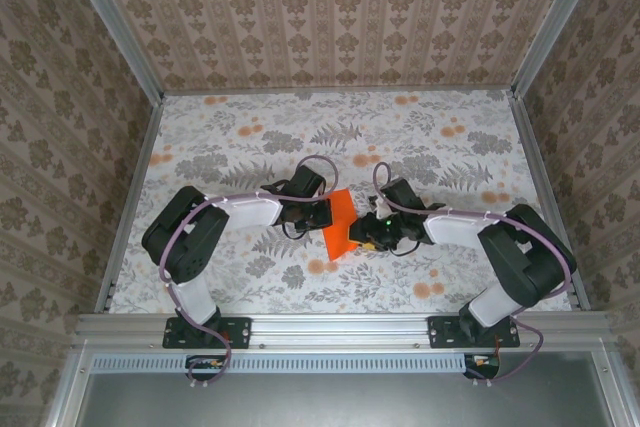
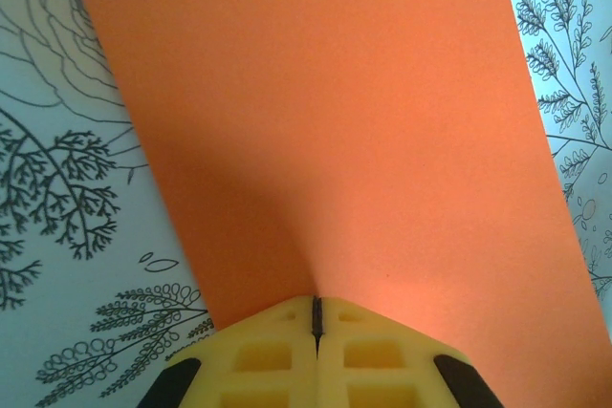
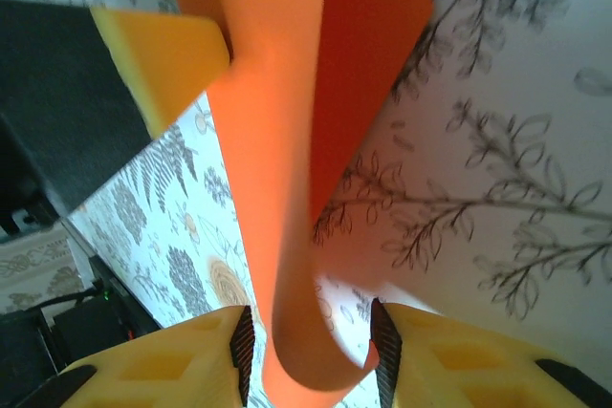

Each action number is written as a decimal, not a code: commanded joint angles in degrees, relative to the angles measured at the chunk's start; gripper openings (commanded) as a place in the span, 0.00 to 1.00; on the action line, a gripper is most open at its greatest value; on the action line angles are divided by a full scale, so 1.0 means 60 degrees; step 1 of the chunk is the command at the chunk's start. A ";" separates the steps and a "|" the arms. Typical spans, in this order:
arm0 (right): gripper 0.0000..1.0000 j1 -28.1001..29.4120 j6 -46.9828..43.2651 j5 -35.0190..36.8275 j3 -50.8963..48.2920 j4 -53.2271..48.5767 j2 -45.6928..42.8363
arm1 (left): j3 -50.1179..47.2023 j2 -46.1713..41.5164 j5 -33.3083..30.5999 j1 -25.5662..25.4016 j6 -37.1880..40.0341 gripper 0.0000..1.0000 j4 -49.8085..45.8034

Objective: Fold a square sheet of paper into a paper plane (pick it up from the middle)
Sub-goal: Third fold the triangle at the center of the table.

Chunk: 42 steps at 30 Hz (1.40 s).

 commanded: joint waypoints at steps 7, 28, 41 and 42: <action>0.42 -0.0480 -0.0334 -0.0995 0.0295 0.0703 0.0754 | -0.0347 0.0569 -0.0385 -0.0099 -0.0135 0.00 -0.0583; 0.27 -0.0474 -0.0331 -0.0593 -0.0214 -0.0817 0.0092 | -0.0343 0.0626 -0.0321 -0.0091 -0.0131 0.00 -0.0463; 0.14 -0.0569 -0.0430 -0.0431 -0.0006 -0.1248 -0.0136 | -0.0284 0.0582 -0.0235 -0.0084 -0.0054 0.00 -0.0422; 0.12 -0.0569 -0.0394 -0.0416 -0.0006 -0.1248 -0.0175 | -0.0267 0.0572 -0.0219 -0.0084 -0.0042 0.00 -0.0404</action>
